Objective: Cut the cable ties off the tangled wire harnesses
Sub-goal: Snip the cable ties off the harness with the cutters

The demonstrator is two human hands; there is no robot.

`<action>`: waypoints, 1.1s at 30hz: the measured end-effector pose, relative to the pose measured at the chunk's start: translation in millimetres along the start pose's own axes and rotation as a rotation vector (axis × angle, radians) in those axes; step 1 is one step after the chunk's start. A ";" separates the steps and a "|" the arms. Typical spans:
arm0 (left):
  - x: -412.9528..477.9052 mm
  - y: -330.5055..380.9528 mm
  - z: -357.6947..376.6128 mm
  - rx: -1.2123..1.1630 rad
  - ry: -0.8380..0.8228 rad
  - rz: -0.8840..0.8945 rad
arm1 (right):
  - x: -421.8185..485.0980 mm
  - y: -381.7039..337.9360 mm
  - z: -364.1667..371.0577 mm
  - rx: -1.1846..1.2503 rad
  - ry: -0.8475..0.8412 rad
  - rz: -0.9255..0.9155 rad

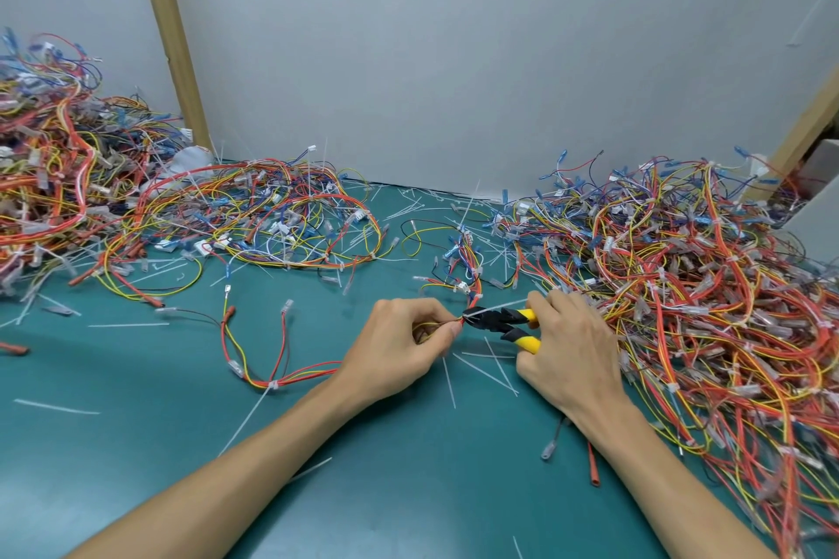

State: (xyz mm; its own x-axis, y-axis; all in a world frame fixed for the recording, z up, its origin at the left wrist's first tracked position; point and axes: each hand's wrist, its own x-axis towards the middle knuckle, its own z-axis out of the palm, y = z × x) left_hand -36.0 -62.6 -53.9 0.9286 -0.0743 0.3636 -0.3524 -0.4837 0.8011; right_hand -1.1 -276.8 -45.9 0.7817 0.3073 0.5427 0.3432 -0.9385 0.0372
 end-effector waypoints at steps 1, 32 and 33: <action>0.0 -0.3 -0.1 -0.003 0.001 -0.002 | 0.1 0.1 -0.4 0.006 -0.005 -0.005; -1.3 1.4 -1.2 -0.012 -0.003 0.026 | 1.5 -1.3 -7.8 0.020 -0.204 0.067; -1.4 1.5 -1.3 -0.008 0.004 0.032 | 1.2 -1.5 -7.7 0.047 -0.196 0.072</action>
State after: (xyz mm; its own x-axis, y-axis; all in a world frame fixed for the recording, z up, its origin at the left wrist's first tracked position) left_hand -38.0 -62.1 -52.5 0.9164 -0.0856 0.3910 -0.3826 -0.4745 0.7927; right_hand -4.7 -276.3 -38.9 0.8899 0.2688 0.3685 0.3033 -0.9521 -0.0379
